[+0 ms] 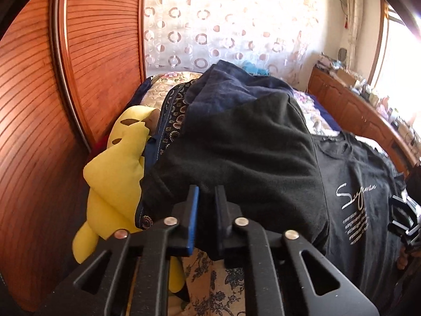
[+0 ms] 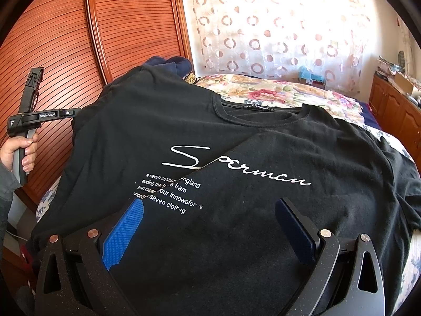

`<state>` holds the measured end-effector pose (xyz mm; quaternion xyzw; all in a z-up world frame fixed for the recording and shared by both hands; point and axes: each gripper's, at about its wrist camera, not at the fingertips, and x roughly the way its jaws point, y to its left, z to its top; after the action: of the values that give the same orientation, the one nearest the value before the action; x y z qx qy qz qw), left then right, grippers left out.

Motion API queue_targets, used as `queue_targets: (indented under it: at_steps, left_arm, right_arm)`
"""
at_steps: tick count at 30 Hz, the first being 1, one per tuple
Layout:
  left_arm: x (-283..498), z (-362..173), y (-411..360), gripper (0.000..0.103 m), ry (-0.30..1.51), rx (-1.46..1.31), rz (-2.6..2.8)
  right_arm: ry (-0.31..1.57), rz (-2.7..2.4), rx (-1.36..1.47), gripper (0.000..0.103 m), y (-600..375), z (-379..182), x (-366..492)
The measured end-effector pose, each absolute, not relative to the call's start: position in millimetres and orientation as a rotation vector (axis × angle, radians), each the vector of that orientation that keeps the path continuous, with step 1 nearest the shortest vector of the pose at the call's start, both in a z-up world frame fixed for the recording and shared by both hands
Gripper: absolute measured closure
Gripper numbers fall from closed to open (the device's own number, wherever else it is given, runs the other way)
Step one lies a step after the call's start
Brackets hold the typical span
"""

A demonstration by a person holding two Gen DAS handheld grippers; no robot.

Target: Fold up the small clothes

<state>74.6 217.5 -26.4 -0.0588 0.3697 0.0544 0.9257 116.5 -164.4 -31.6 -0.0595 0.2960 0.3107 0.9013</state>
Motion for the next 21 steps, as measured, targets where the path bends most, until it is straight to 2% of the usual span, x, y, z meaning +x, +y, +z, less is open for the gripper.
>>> queue_targets:
  at_steps: [3,11,21]
  left_arm:
    - [75.3,-24.3,214.0,0.099,0.764,-0.084,0.117]
    - [67.1,2.0,200.0,0.101,0.694,-0.07,0.089]
    - [76.4,69.7,108.6,0.101,0.577,0.039,-0.103]
  right_arm:
    - [0.613,0.643,-0.122,0.003,-165.2,-31.7,116.4]
    - [0.615,0.643,-0.119,0.003,-164.7,-33.3,115.6]
    - [0.61,0.644,-0.107,0.003,-170.0,-32.9,114.9]
